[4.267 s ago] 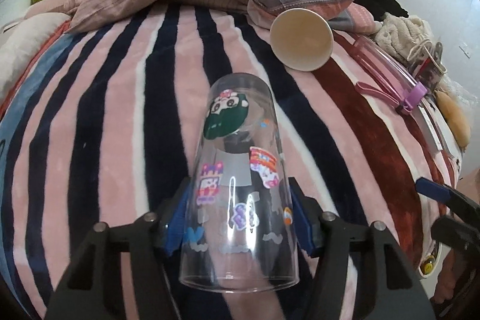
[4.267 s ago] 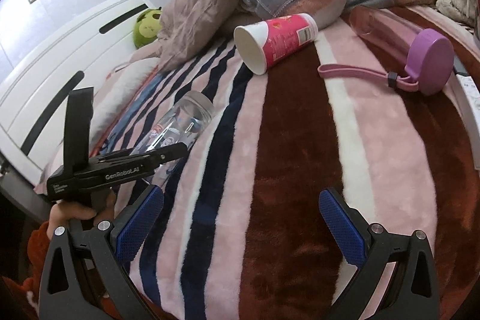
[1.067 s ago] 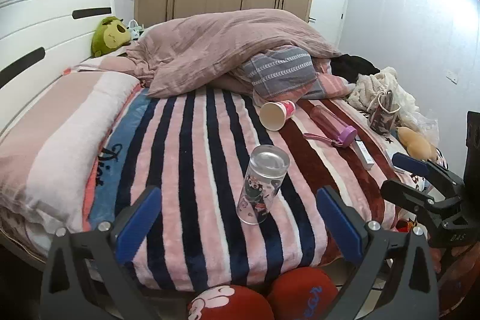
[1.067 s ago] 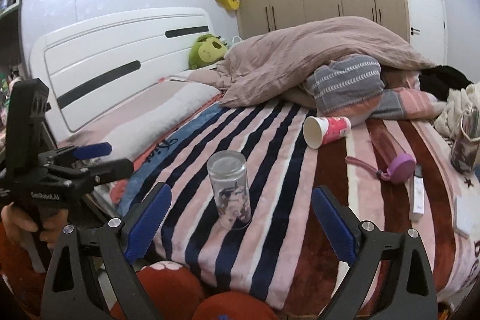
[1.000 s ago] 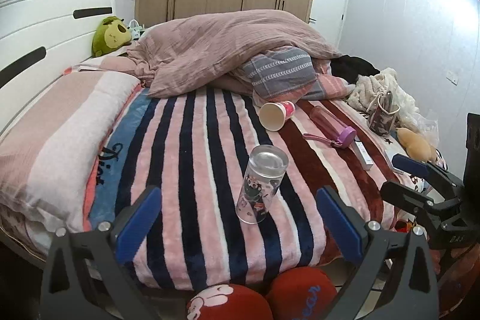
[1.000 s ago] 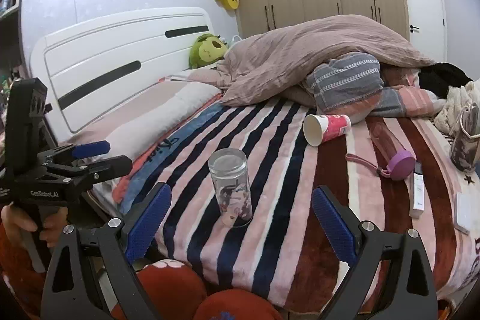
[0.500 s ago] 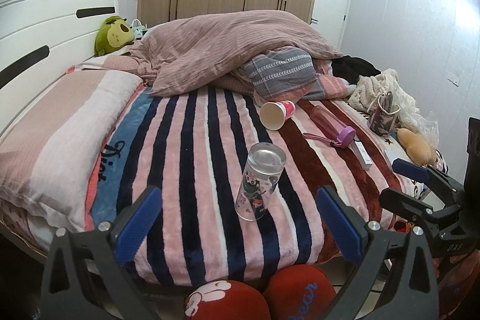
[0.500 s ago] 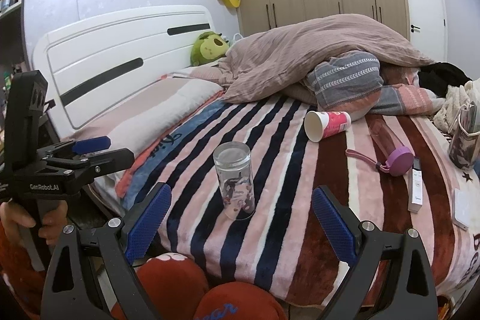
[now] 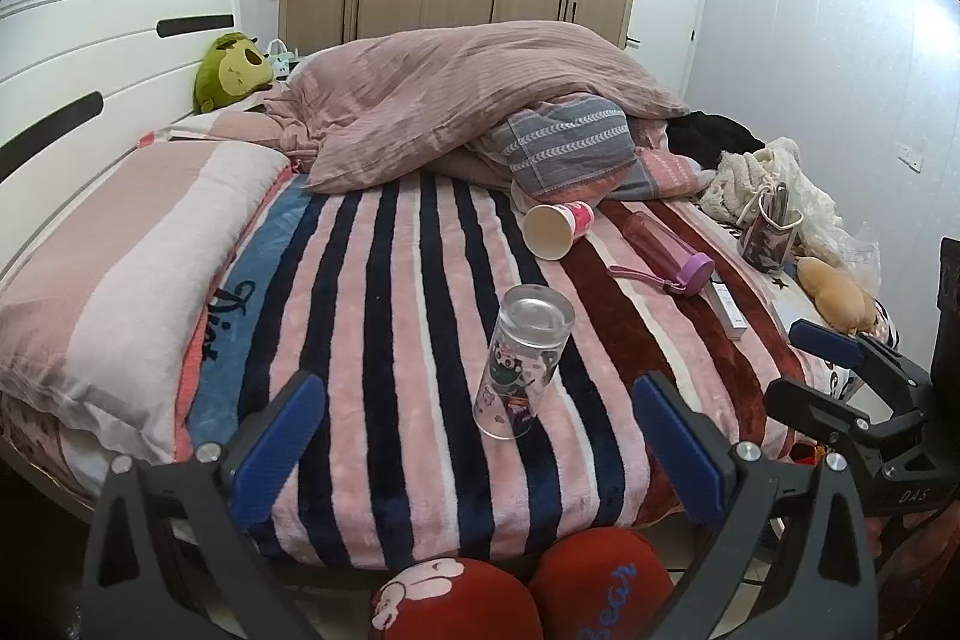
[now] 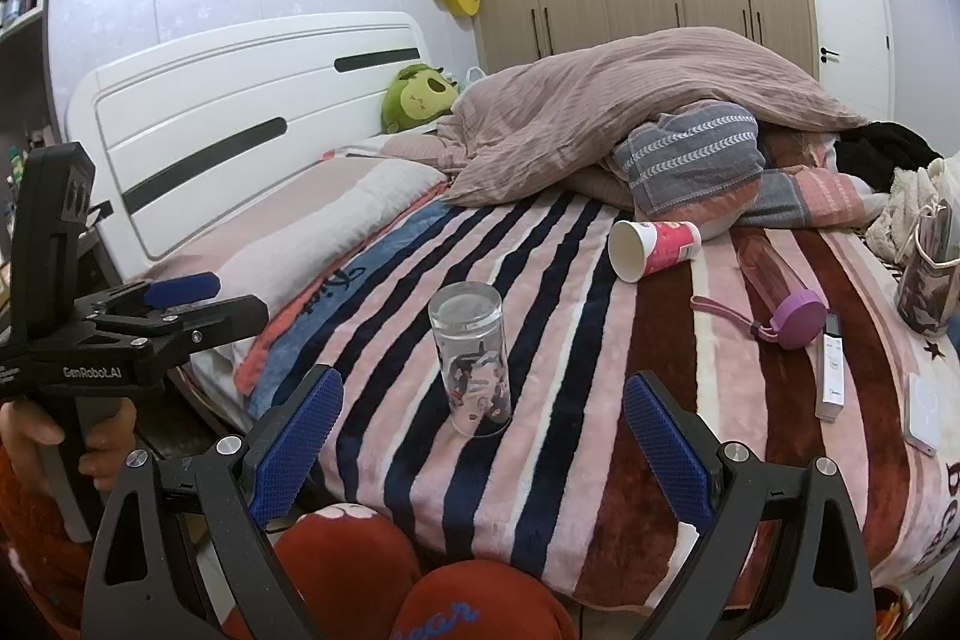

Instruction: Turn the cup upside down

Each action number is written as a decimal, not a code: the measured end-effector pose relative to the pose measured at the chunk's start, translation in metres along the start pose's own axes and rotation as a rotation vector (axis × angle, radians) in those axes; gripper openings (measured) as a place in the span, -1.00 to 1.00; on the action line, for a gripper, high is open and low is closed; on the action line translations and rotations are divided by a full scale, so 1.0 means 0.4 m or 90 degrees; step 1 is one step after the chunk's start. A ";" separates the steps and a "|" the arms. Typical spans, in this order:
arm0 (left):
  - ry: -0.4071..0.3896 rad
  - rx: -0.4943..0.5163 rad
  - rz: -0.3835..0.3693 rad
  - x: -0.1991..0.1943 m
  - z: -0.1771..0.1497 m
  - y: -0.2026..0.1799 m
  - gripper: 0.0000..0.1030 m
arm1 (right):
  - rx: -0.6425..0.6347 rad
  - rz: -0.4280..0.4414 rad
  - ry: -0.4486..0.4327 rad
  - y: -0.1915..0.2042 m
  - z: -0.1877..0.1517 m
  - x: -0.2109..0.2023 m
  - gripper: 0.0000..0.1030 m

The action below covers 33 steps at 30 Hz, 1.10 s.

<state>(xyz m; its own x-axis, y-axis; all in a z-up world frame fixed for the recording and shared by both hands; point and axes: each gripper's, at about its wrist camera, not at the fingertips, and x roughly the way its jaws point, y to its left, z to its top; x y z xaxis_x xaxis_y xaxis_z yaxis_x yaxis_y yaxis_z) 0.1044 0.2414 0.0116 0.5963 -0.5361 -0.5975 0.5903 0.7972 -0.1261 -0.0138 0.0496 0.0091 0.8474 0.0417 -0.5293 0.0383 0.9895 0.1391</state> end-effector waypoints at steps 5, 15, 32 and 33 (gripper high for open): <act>-0.001 -0.001 0.002 -0.006 -0.001 0.002 0.98 | -0.001 0.001 -0.001 -0.001 0.002 0.001 0.84; -0.001 -0.001 0.004 -0.008 -0.002 -0.002 0.98 | 0.001 0.001 -0.001 -0.001 -0.001 -0.003 0.84; -0.004 0.001 0.004 -0.021 -0.004 -0.004 0.98 | 0.002 -0.001 -0.001 -0.004 -0.006 -0.008 0.84; -0.004 0.001 0.005 -0.021 -0.004 -0.005 0.98 | 0.002 -0.001 -0.002 -0.003 -0.008 -0.011 0.84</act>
<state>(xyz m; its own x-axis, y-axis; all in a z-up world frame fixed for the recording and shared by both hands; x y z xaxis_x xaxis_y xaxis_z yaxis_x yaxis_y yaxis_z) 0.0974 0.2447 0.0155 0.6043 -0.5318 -0.5932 0.5865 0.8009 -0.1205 -0.0192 0.0486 0.0086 0.8490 0.0400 -0.5269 0.0414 0.9890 0.1418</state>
